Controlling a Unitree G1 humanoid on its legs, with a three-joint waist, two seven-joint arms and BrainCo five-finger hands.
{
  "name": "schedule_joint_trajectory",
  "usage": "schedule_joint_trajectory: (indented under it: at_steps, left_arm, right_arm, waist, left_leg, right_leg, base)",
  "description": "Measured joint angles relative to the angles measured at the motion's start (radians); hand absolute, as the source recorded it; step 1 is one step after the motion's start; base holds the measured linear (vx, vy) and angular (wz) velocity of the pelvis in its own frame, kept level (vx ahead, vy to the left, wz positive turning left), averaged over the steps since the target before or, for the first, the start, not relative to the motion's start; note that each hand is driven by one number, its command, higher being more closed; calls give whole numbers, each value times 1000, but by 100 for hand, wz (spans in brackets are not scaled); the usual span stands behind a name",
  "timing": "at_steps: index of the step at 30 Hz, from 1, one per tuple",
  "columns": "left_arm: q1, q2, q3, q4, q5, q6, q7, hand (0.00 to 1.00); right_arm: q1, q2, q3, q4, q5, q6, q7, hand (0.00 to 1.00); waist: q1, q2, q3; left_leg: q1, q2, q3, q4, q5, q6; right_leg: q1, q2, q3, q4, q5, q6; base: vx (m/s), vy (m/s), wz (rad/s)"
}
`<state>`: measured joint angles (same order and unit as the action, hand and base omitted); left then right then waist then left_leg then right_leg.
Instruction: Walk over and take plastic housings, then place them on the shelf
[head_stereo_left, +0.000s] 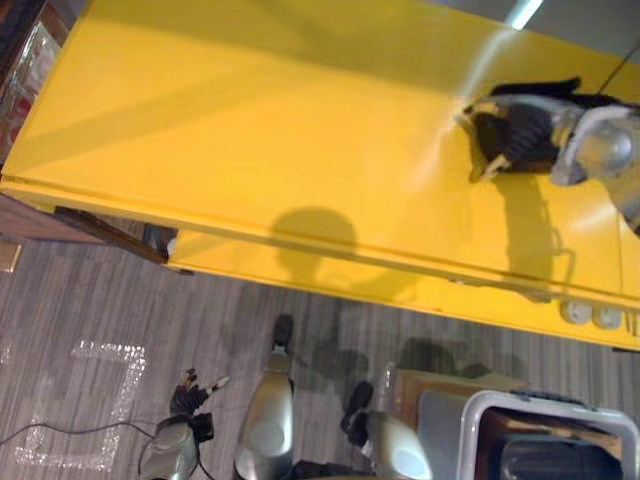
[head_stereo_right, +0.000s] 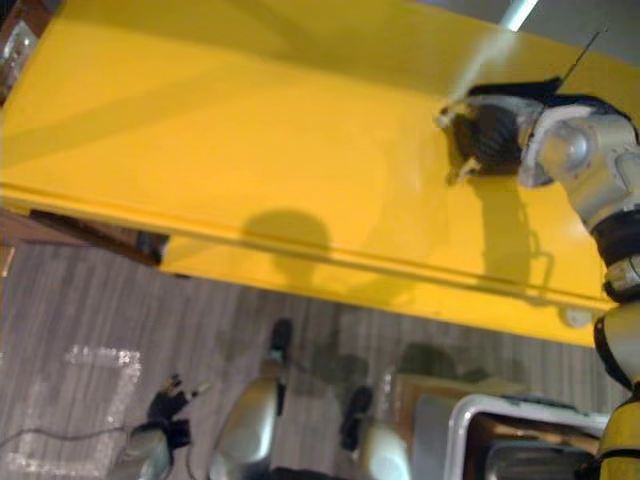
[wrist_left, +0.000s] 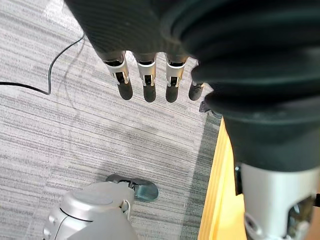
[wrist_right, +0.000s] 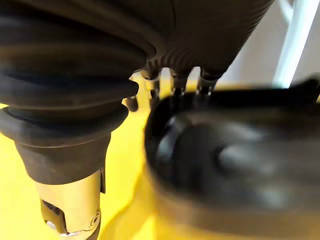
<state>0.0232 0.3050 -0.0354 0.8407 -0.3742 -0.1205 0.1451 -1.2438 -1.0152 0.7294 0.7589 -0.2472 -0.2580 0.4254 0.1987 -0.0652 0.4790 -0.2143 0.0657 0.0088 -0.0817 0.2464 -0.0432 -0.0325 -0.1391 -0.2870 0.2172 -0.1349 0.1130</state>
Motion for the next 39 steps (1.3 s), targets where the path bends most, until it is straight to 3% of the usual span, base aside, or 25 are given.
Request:
schedule_joint_trajectory:
  at_steps: [11, 18, 23, 26, 28, 35, 39]
  left_arm:
    - [21, 1, 36, -10, 0, 27, -1, 0]
    - [39, 4, 71, -37, 2, 28, 0, 0]
    - [53, 4, 97, -37, 31, 28, 0, 0]
    - [57, 5, 102, -37, 32, 28, 0, 0]
    - [58, 5, 102, -36, 33, 28, -1, 0]
    - [58, 37, 102, -35, 39, 24, -3, 0]
    - [58, 41, 102, -34, 38, 11, -9, 0]
  right_arm:
    - [0, -9, 1, -51, -2, 4, 127, 0]
    - [65, -61, -5, -218, 38, 95, 245, 0]
    - [182, -103, -95, -349, 77, 196, 321, 0]
    - [263, -151, -143, -404, 77, 217, 339, 0]
    - [301, -175, -177, -426, 76, 230, 342, 0]
    - [410, -211, -313, -478, 97, 267, 329, 0]
    - [419, -253, -331, -521, 188, 257, 189, 0]
  waist:
    - [-6, -27, -19]
    - [-24, -56, -36]
    - [-43, -77, -50]
    - [-48, -87, -56]
    - [-48, -94, -60]
    - [-95, -136, -59]
    - [-108, -137, -59]
  left_leg:
    - [4, 1, 19, 0, -2, 3]
    - [8, 3, 39, 0, -11, 4]
    - [13, 6, 57, -4, -20, 5]
    - [13, 7, 65, -4, -23, 3]
    - [12, 10, 82, -5, -24, 2]
    - [15, 14, 110, -5, -30, 1]
    - [16, 16, 120, -5, -32, 1]
  right_leg:
    - [-2, -1, 16, -9, 5, 3]
    - [-5, -1, 36, -19, 9, 3]
    - [-4, 1, 51, -36, 17, 2]
    - [-6, 1, 59, -40, 19, 3]
    - [-16, 2, 74, -43, 23, 3]
    - [-19, 4, 103, -69, 42, 4]
    - [-19, 6, 114, -81, 51, 4]
  base:
    - [1, 0, -4]
    - [25, -14, -7]
    - [23, -13, -10]
    - [36, -14, -9]
    - [27, -11, -21]
    - [22, -5, -12]
    - [11, 1, -8]
